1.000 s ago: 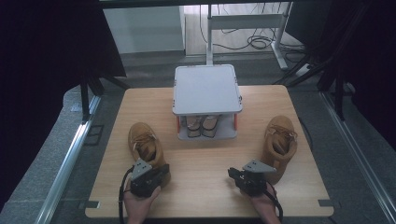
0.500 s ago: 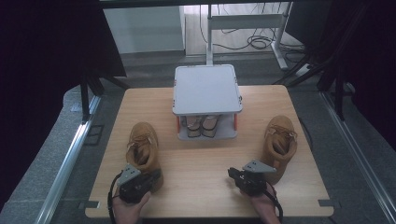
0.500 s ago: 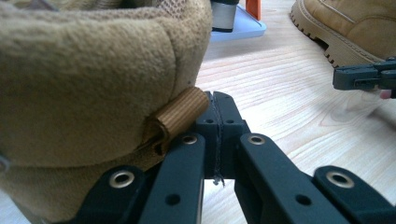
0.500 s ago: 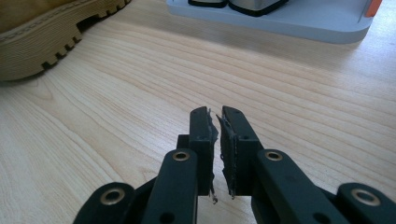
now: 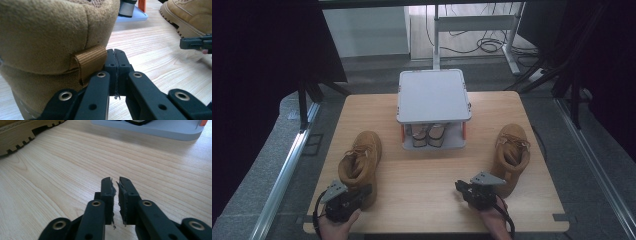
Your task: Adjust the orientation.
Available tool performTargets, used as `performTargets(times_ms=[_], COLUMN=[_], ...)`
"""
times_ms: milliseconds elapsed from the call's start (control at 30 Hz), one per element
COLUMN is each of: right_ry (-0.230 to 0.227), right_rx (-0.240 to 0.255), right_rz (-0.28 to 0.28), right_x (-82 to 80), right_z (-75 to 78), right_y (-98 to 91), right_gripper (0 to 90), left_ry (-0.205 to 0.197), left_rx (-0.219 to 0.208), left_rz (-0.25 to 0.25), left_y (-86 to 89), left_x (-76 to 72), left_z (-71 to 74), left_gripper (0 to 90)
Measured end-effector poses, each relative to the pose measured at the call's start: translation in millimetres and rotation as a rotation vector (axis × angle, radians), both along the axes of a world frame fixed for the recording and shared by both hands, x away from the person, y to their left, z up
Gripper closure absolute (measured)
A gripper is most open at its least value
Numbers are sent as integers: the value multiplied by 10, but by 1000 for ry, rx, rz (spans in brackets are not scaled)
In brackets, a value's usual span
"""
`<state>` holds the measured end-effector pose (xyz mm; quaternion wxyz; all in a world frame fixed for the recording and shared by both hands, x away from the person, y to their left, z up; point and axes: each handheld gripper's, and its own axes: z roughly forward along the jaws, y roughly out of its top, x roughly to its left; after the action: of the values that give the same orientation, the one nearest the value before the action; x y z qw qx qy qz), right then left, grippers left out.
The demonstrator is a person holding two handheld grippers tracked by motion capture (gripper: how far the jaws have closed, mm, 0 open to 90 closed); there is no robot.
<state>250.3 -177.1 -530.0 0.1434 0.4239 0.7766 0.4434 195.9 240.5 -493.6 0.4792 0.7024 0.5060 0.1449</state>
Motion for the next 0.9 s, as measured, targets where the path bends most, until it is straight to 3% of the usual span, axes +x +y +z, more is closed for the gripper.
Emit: performTargets(times_ms=[233, 533, 700, 900], right_ry=[12, 20, 26, 33], right_rx=[-4, -6, -11, -19], right_rz=[10, 10, 15, 21], right_x=[10, 22, 24, 29], right_z=[-2, -10, -23, -33], right_y=[10, 17, 35, 49], right_gripper=[691, 659, 649, 646], left_ry=[10, 4, 5, 0], left_rx=[-3, -16, -50, -15], left_rz=[21, 93, 137, 173], left_y=[148, 455, 633, 714], left_x=[-36, -105, -112, -65], left_z=[-5, -20, -25, -40], left_gripper=[900, 900, 900, 900])
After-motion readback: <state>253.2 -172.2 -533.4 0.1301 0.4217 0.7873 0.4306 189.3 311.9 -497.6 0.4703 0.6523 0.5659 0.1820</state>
